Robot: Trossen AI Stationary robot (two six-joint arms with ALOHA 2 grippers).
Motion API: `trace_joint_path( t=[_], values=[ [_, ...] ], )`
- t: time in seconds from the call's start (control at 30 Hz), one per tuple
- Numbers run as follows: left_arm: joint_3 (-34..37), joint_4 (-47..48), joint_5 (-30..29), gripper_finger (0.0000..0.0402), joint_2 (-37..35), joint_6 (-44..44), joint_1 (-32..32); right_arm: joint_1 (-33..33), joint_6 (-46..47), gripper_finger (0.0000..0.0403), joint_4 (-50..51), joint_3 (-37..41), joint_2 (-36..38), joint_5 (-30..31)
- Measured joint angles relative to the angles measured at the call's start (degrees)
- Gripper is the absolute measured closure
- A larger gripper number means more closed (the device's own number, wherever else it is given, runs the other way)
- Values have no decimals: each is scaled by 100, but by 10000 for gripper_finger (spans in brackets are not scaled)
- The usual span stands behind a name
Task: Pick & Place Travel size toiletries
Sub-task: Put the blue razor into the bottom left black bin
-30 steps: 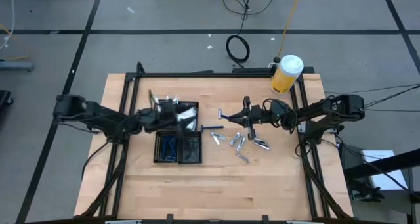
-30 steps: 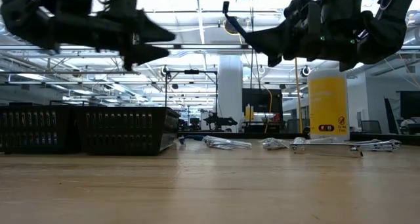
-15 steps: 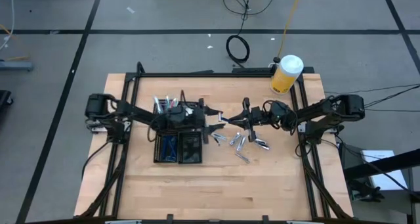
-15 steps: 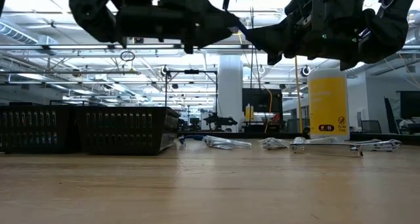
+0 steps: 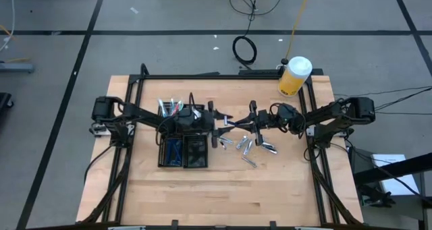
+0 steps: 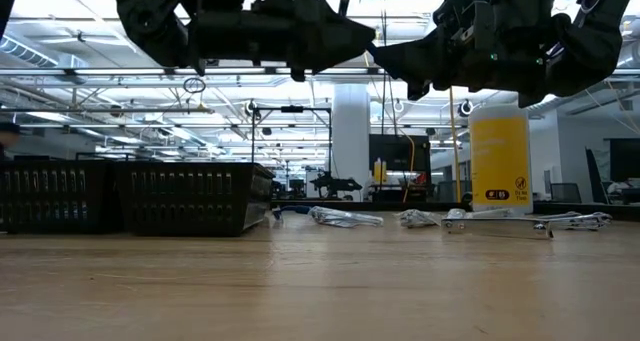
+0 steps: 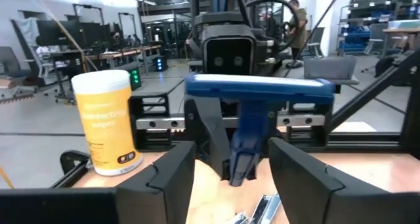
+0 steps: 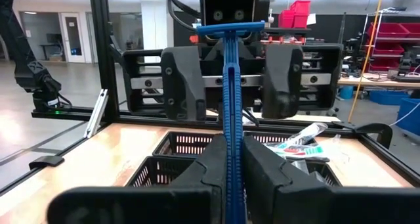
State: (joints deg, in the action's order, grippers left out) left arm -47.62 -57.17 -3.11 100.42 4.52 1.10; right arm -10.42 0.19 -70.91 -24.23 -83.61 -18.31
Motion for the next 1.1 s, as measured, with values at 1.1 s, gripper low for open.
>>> trace_joint_path(
  t=[1.1],
  values=[
    [2, 3, 63, 309, -4, 124, 0, 1, -87, 384, 135, 0, 1, 9]
  ],
)
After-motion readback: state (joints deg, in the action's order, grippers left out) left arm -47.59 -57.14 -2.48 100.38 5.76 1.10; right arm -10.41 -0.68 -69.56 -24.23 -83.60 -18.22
